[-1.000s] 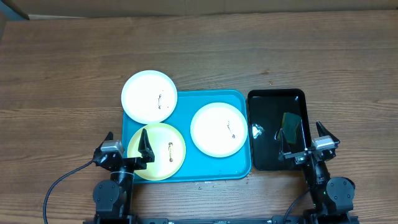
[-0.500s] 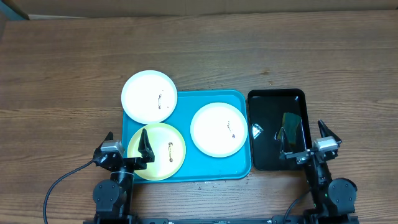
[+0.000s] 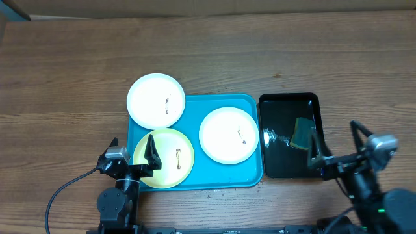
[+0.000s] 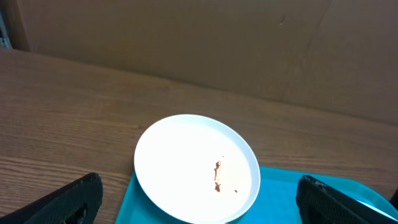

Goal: Clean dirty plates on tray and stack at the side
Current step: 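Raise the right arm over the black tray toward the sponge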

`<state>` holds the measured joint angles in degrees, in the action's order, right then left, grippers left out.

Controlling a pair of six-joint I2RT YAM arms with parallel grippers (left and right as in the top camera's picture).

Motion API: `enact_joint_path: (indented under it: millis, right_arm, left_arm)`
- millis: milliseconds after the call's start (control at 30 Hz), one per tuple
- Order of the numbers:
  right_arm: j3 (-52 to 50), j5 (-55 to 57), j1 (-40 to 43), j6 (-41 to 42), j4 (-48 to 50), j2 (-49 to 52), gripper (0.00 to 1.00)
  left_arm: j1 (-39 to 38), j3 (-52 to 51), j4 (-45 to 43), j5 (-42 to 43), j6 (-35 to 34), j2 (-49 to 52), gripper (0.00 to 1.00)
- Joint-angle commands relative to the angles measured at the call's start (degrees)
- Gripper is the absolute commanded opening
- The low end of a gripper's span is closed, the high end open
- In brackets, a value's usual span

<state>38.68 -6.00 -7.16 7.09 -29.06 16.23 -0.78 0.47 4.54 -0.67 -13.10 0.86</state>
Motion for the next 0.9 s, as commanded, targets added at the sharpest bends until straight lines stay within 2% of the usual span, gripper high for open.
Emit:
enact_joint_path:
  millis: [0,133,233,300,400,567,633,767,867]
  right_arm:
    - [20.0,-1.1,-0.1,0.4,-13.2,13.7,1.0]
    - [44.7,-1.4,-0.1,0.0,-34.9,32.0,1.0]
    - [56.8,-4.9,-0.1,0.7,-42.3,41.5,1.0]
    - [62.1,-11.3,-0.1,0.7,-45.4,46.2,1.0]
    - [65.4,-18.2,-0.1,0.6,-47.3,50.9,1.0]
    - [64.2,-18.0,-0.1,1.5,-49.1,55.5,1.0]
    - [63.9,-14.1,-0.1,3.6,-51.4,58.0,0.93]
    - [63.9,-0.7,-0.1,6.5,-57.7,62.6,0.91]
    - [63.8,2.0,-0.1,6.5,-62.2,66.6,0.89]
  left_arm:
    - [-0.5,-0.2,-0.1,0.5,0.7,-0.3,1.0]
    - [-0.5,-0.2,-0.1,0.5,0.7,-0.3,1.0]
    - [-0.5,-0.2,-0.1,0.5,0.7,-0.3,1.0]
    - [-0.5,-0.2,-0.1,0.5,0.7,-0.3,1.0]
    - [-0.5,-0.2,-0.1,0.5,0.7,-0.3,1.0]
    - [-0.5,-0.2,-0.1,0.5,0.7,-0.3,1.0]
    - [-0.5,-0.2,-0.1,0.5,0.7,-0.3,1.0]
    - [-0.5,-0.2,-0.1,0.5,0.7,-0.3,1.0]
    - [-0.5,-0.2,-0.1,0.5,0.7,-0.3,0.99]
